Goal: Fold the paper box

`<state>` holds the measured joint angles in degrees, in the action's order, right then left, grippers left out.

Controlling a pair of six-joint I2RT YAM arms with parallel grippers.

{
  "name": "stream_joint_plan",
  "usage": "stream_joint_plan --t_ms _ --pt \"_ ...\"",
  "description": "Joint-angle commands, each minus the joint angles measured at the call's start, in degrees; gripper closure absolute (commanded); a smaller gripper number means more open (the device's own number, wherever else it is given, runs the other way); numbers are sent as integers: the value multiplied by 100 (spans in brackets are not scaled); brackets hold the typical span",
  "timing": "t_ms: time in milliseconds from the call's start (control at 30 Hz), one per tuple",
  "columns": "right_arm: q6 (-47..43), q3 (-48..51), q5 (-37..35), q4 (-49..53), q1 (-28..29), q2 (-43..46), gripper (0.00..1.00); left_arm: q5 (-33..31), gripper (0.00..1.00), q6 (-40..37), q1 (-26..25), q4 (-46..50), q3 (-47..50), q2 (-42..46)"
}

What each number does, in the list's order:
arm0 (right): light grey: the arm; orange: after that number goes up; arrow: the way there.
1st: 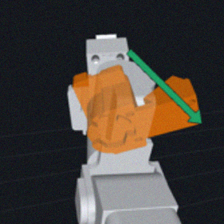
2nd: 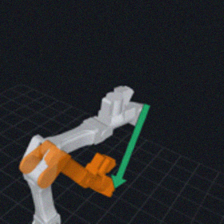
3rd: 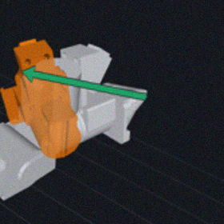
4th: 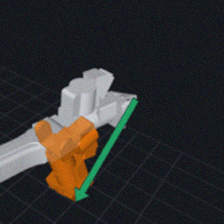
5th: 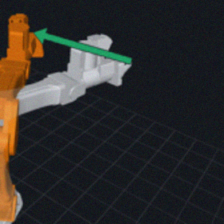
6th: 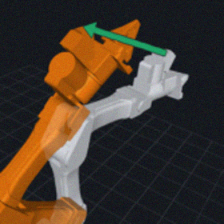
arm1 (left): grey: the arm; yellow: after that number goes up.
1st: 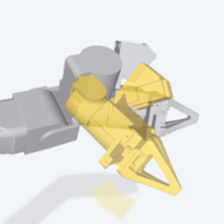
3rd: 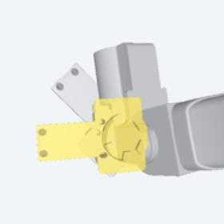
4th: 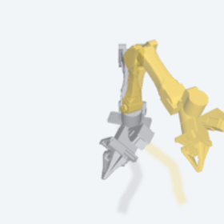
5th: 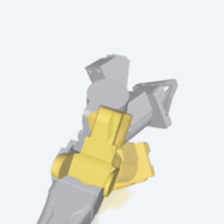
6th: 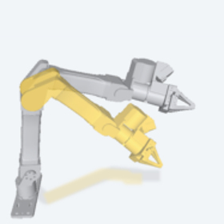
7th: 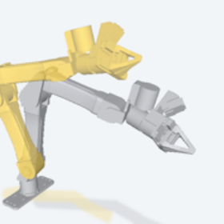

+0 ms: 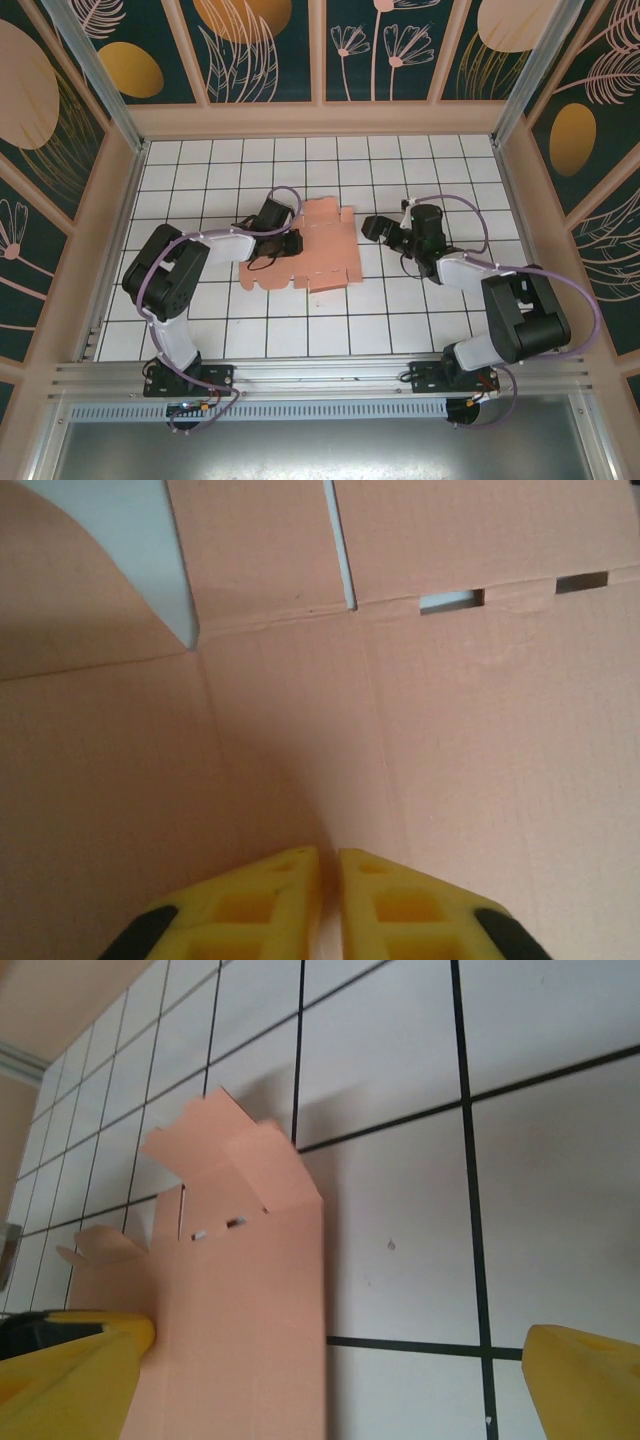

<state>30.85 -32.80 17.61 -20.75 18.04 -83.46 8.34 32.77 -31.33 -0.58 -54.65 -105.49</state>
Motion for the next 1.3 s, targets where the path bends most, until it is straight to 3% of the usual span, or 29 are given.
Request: stream_joint_plan --t_ms 0,400,667,933,1067,1267 --pt "228 -192 516 40 -27 -252 2 -207 90 -9 -4 219 175 -294" --pt "1179 89 1770 -1607 -34 -1310 24 25 95 306 5 -127 495 -565" --pt "1484 151 2168 -2362 -40 -1796 28 731 96 615 216 -834 971 -750" --pt "1417 55 2433 -2538 62 -1754 34 846 96 660 251 -944 1012 -823" --pt "1359 126 2134 -2460 83 -1488 35 832 96 655 250 -935 1014 -832" --pt "955 57 522 -717 44 -695 18 825 97 659 259 -968 1071 -793"
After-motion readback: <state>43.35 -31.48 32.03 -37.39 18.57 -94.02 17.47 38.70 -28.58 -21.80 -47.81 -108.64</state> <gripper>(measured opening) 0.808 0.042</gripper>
